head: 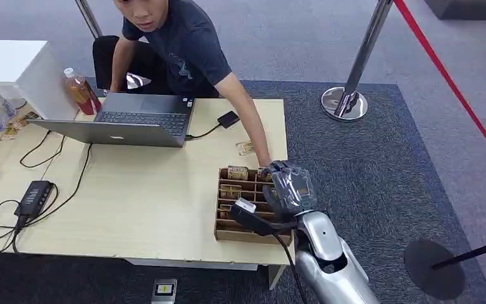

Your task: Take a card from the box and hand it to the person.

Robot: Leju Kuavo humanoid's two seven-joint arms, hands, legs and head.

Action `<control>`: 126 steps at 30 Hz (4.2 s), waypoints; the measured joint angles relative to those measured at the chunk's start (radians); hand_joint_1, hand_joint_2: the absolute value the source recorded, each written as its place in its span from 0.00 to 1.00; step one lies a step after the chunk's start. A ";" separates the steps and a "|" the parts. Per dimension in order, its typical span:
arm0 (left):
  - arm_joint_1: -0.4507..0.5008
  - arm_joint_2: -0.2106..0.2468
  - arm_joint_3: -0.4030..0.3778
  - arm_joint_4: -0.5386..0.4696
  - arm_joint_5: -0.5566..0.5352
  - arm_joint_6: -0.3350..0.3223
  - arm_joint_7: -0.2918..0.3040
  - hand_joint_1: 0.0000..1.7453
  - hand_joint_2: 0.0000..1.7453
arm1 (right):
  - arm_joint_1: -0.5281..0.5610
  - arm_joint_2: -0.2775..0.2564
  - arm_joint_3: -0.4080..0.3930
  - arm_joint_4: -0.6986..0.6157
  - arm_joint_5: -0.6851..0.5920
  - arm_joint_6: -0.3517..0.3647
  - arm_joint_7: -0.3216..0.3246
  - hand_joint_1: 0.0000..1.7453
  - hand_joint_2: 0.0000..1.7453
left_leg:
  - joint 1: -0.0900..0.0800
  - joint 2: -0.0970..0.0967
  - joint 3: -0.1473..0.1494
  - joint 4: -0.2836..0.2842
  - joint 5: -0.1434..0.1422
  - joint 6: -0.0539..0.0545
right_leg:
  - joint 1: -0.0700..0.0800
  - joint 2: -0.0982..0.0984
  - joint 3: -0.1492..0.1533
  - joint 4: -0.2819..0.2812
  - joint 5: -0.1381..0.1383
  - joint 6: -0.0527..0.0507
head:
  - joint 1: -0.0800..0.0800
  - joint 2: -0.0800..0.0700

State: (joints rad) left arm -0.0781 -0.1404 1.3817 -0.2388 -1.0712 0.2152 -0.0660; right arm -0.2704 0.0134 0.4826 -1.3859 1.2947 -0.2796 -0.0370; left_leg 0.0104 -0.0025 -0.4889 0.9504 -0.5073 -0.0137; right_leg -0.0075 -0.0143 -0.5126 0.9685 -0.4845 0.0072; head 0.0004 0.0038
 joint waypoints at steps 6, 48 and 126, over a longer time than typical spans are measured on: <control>0.000 0.000 0.000 0.000 0.000 0.000 0.000 0.00 0.00 | -0.001 0.000 0.000 0.000 0.000 0.000 0.000 0.53 1.00 | 0.000 0.000 0.000 0.000 0.000 0.000 | 0.000 0.000 0.000 0.000 0.000 0.000 | 0.000 0.000; 0.000 0.000 0.000 0.000 0.000 0.000 0.000 0.00 0.00 | -0.002 0.000 0.000 0.000 0.000 0.000 0.000 0.47 1.00 | 0.000 0.000 0.000 0.000 0.000 0.000 | 0.000 0.000 0.000 0.000 0.000 0.000 | 0.000 0.000; 0.003 0.012 -0.024 0.000 -0.057 -0.043 -0.029 0.00 0.00 | 0.168 -0.077 -0.118 -0.089 -0.036 -0.057 -0.004 0.47 1.00 | 0.000 0.003 0.000 0.000 -0.002 0.000 | 0.000 0.002 0.000 -0.001 -0.001 0.001 | 0.000 0.000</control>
State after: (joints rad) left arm -0.0751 -0.1286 1.3581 -0.2384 -1.1280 0.1724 -0.0946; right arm -0.1021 -0.0641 0.3647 -1.4752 1.2589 -0.3368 -0.0408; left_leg 0.0103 0.0001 -0.4886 0.9504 -0.5093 -0.0132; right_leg -0.0075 -0.0126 -0.5126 0.9677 -0.4860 0.0084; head 0.0008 0.0038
